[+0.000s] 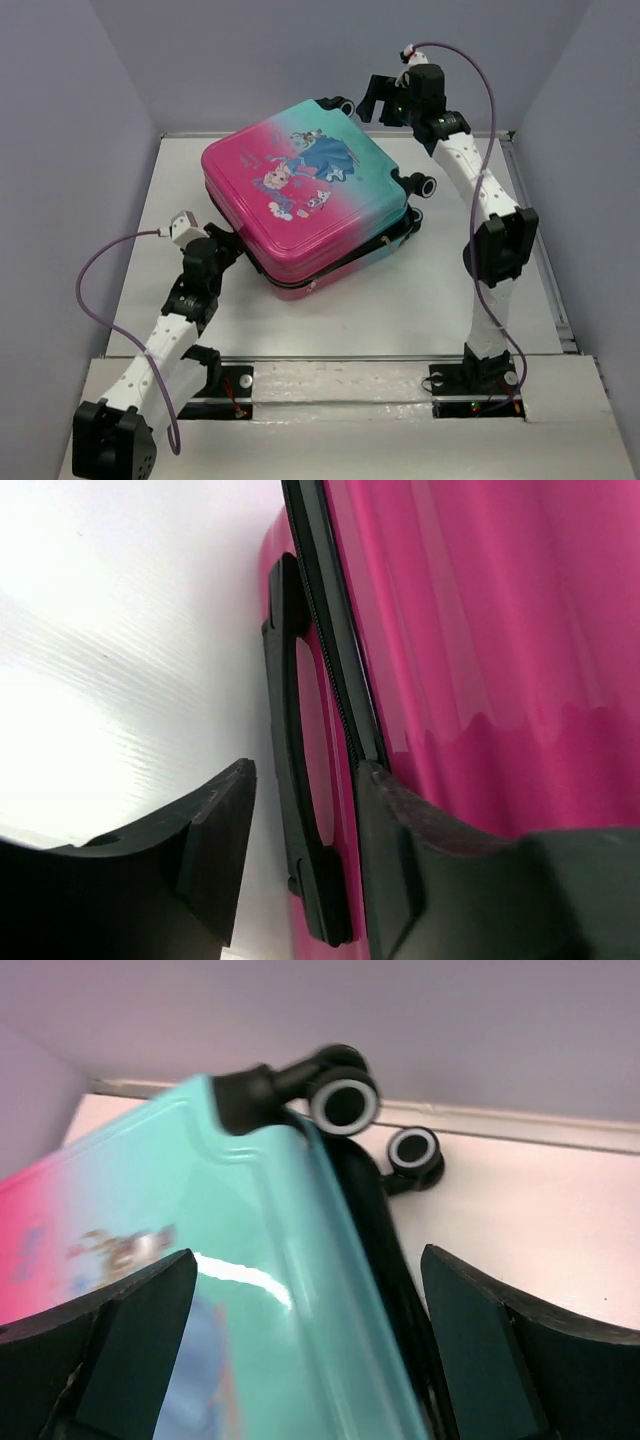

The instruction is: Pack the luggage

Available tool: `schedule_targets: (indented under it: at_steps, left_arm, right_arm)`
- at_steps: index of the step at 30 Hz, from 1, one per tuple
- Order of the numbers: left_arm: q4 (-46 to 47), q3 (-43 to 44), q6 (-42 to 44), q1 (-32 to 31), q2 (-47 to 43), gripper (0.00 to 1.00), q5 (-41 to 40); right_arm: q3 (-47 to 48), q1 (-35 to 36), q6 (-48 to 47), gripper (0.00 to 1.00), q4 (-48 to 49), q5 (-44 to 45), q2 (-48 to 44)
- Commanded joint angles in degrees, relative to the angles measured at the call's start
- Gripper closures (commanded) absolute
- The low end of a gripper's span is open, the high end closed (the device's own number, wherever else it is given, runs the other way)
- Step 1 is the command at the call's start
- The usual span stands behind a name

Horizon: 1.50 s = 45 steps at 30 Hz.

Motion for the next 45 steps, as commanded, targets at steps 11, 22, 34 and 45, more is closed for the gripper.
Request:
schedule_targets:
  at_steps: [11,22,34,45]
  left_arm:
    - [-3.28,-1.36,-5.81,-0.72,-11.82,0.86,-9.89]
    - [7.8,1.35,-4.06,8.15,4.52,0.59,13.04]
    - [15.09,9.87,-0.73,7.54,25.35,0.44,21.74]
    - [17.64,9.0,0.16,4.73,35.02,0.62,14.19]
  right_arm:
    - [-71.64,7.17,7.24,0.93,12.83,4.07,-63.86]
    - [-86.43,7.17,9.97,0.93,15.72,9.16,-63.1]
    - [-83.36,7.17,9.53,0.93,22.93,12.17,-51.32]
    - [-81.69,7.17,9.53,0.93,28.73,13.66,-46.31]
